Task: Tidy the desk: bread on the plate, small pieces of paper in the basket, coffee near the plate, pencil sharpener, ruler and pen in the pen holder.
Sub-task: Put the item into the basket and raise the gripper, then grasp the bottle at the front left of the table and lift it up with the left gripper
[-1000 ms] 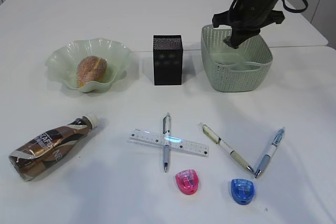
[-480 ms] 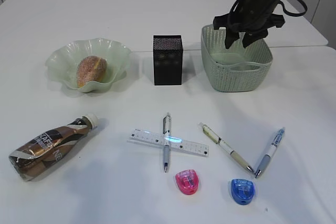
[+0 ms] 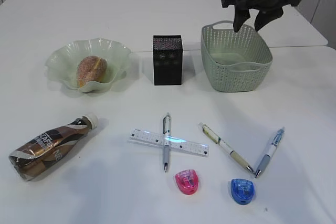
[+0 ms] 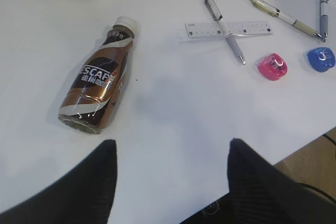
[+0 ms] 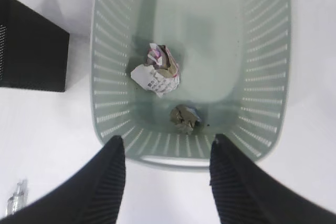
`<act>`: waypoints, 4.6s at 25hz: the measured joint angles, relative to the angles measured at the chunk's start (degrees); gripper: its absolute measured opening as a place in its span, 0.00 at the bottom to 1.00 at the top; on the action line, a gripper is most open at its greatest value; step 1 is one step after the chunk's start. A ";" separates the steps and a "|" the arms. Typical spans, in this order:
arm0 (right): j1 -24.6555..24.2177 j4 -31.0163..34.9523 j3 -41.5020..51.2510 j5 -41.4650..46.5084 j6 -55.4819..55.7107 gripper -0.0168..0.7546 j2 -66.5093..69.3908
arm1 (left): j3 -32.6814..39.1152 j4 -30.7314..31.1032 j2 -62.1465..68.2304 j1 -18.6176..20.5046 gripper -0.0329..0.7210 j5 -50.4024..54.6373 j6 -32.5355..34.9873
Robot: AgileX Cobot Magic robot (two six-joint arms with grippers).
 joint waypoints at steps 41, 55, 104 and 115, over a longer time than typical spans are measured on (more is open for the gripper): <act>0.00 13.37 41.24 2.03 -17.49 0.56 -49.36 | -17.34 6.92 47.44 -0.10 0.78 -5.64 20.97; 0.00 13.37 48.63 2.24 -18.17 0.55 -60.75 | -25.53 9.65 55.66 -0.10 0.79 -2.02 21.06; 0.35 17.05 55.64 2.58 -20.23 0.55 -73.22 | -37.57 8.05 76.25 0.55 0.74 6.80 25.13; 0.35 17.34 55.64 2.62 -20.23 0.55 -73.22 | -37.69 8.41 76.25 0.55 0.54 6.68 25.23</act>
